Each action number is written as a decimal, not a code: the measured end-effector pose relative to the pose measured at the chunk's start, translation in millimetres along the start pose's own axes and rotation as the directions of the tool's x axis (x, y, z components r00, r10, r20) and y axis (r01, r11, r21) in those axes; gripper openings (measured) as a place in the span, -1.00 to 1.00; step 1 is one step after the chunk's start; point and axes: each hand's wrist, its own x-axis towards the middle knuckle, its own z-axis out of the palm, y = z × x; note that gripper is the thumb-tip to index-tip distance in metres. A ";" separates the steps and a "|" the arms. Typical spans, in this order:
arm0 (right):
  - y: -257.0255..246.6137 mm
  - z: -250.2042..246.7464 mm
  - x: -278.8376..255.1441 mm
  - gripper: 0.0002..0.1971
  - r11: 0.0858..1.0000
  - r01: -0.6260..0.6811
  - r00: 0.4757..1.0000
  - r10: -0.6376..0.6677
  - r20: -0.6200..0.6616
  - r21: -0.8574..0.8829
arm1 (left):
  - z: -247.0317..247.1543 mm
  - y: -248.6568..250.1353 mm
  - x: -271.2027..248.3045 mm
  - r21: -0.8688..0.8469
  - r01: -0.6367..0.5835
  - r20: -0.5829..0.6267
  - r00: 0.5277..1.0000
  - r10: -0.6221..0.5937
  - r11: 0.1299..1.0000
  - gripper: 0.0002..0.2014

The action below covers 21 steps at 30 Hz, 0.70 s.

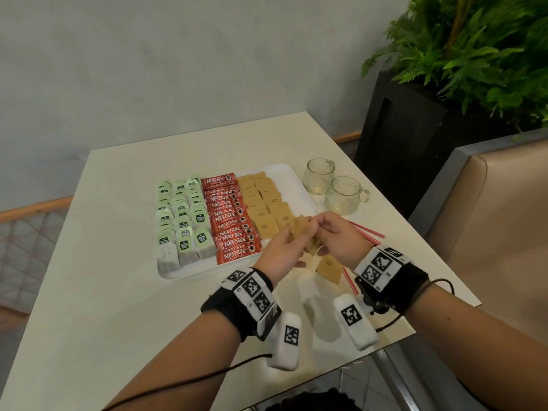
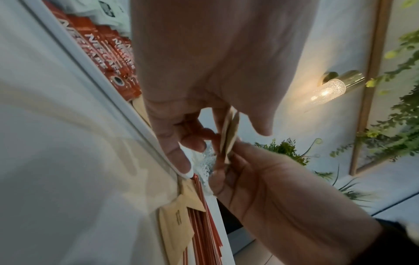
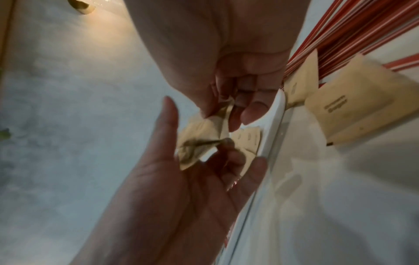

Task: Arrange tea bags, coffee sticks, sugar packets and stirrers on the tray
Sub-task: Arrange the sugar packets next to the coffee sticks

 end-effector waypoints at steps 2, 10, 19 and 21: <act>-2.0 2.4 -2.2 -0.92 1.000 0.022 0.999 -0.021 0.037 -0.016 | 1.6 -3.4 1.9 -0.058 0.045 0.015 0.999 -0.044 0.997 -0.67; 28.9 -21.3 -3.7 -0.89 0.821 -0.180 0.982 0.186 -0.045 -0.542 | -2.7 -29.4 -1.4 -0.155 0.143 0.101 0.987 -0.129 0.978 -0.60; 30.7 -21.2 -3.2 -0.53 0.637 -0.174 0.964 0.266 0.002 -0.751 | -13.0 -32.7 8.5 -0.378 0.255 0.077 0.967 -0.245 0.890 -0.62; 30.7 -22.7 -2.1 -0.60 0.627 -0.150 0.964 0.263 0.027 -0.764 | -15.4 -30.5 8.3 -0.422 0.268 0.074 0.962 -0.261 0.866 -0.60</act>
